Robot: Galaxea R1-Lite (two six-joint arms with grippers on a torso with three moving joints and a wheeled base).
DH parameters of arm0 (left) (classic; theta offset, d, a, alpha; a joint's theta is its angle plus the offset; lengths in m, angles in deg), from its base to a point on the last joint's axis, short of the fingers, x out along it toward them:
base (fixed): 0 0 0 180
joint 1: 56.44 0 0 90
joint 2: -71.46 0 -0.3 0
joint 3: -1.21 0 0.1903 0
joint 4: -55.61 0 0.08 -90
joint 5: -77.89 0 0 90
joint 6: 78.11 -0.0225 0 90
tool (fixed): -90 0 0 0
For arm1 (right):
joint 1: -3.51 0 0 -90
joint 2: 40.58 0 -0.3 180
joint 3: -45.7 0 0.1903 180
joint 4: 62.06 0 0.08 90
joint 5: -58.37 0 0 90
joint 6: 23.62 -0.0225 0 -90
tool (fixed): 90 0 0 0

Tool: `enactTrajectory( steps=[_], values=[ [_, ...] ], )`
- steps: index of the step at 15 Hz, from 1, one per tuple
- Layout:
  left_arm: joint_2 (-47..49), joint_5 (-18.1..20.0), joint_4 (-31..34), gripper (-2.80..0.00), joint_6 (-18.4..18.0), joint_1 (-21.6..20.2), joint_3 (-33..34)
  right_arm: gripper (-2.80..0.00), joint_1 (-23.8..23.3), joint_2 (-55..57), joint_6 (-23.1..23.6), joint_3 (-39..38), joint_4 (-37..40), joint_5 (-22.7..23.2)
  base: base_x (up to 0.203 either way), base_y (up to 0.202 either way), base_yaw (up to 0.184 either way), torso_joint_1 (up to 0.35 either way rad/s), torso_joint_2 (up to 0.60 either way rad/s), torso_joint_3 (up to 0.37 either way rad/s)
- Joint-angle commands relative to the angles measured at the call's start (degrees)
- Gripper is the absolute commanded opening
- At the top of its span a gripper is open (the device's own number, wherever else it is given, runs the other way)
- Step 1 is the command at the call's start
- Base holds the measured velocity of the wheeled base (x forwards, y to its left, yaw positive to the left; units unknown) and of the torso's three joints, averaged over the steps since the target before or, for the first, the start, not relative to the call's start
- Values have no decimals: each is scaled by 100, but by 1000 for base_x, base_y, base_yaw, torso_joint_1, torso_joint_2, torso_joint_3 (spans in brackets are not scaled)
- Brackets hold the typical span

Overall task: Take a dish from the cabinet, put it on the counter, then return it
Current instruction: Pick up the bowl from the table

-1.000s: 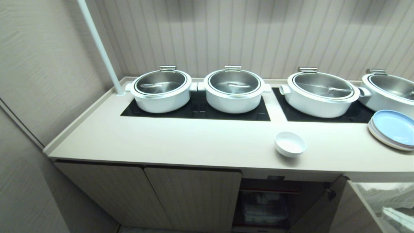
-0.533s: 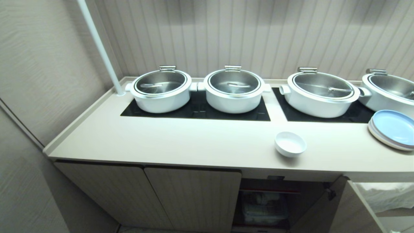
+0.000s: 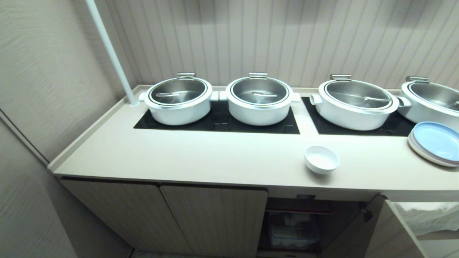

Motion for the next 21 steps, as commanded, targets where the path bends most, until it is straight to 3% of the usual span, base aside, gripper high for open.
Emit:
enactTrajectory(
  steps=[1, 5, 9, 21],
  values=[
    [0, 6, 0, -280, 0, 0, -6, -280, -274, -328, 4, 9, 74, 48, 0, 0, 0, 0, 0, 0],
    [0, 5, 0, -280, 0, 0, -1, -280, -288, -1511, 4, 0, 104, 103, 0, 0, 0, 0, 0, 0],
    [0, 6, 0, -280, 0, 0, -6, -280, -286, -1527, -158, -2, 102, 98, 0, 0, 0, 0, 0, 0],
    [0, 0, 0, -280, 0, 0, -6, -280, -286, -1527, -75, -2, 102, 98, 0, 0, 0, 0, 0, 0]
  ],
)
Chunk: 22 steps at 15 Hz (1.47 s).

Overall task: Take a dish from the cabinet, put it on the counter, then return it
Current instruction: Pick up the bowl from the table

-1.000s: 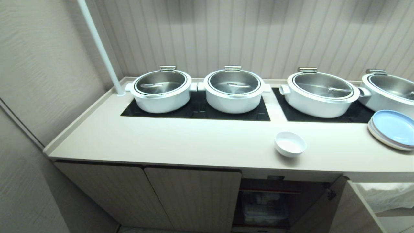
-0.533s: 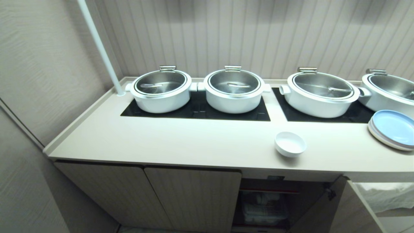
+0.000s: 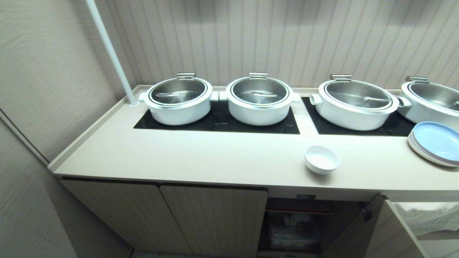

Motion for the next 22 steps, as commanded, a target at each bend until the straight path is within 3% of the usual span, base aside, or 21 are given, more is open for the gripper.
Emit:
enactTrajectory(
  steps=[1, 17, 22],
  values=[
    [0, 6, 0, -280, 0, 0, 5, -280, 0, 10, 3, 0, 0, 5, 0, 0, 0, 0, 0, 0],
    [0, 5, 0, -280, 0, 0, 4, -280, 0, 37, -25, 10, 1, 4, 0, 0, 0, 0, 0, 0],
    [0, 6, 0, -280, 0, 0, 5, -280, 44, 929, 245, 34, -45, 1, 0, 0, 0, 0, 0, 0]
  ],
)
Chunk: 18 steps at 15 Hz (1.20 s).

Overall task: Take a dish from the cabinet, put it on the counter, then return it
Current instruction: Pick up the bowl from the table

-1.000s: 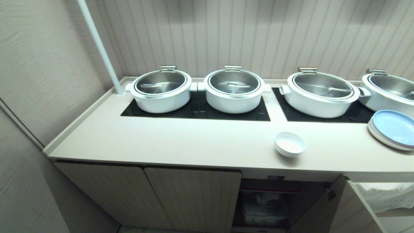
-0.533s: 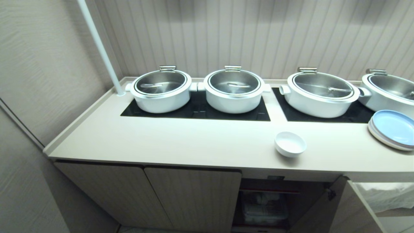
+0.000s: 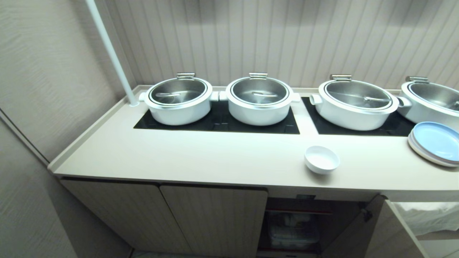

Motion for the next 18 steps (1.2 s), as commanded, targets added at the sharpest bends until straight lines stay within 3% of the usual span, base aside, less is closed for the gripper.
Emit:
enactTrajectory(
  steps=[1, 5, 18],
  values=[
    [0, 5, 0, -280, 0, 0, -4, -280, 18, 616, 131, 26, -62, 8, 0, 0, 0, 0, 0, 0],
    [0, -3, 0, -280, 0, 0, 5, -280, 16, 1942, 251, 303, -309, 6, 0, 0, 0, 0, 0, 0],
    [0, 2, 0, -280, 0, 0, 4, -280, 9, 6249, 207, 2584, -460, 10, 0, 0, 0, 0, 0, 0]
  ],
)
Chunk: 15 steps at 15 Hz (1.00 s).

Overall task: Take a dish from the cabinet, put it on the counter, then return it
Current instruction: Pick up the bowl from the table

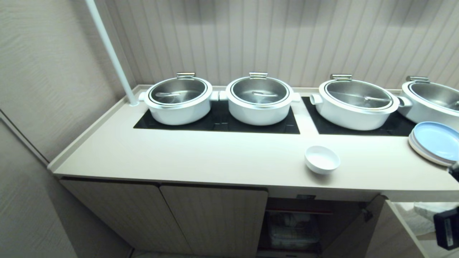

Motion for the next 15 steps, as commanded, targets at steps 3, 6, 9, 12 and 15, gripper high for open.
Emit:
enactTrajectory(
  steps=[3, 6, 9, 12, 15],
  values=[
    [0, -5, 0, -280, 0, 0, 2, -280, -6, 1043, 7, 353, -5, 9, 0, 0, 0, 0, 0, 0],
    [0, -4, 0, -280, 0, 0, -6, -280, -9, 1609, 7, 577, -39, 10, 0, 0, 0, 0, 0, 0],
    [0, -5, 0, -280, 0, 0, 2, -280, -7, 2034, -3, 967, -34, 31, 0, 0, 0, 0, 0, 0],
    [0, -5, 0, -280, 0, 0, 2, -280, -7, 2395, 16, 1326, -8, 25, 0, 0, 0, 0, 0, 0],
    [0, 4, 0, -280, 0, 0, 2, -280, -24, 2856, 22, 1751, 3, 9, 0, 0, 0, 0, 0, 0]
  ],
)
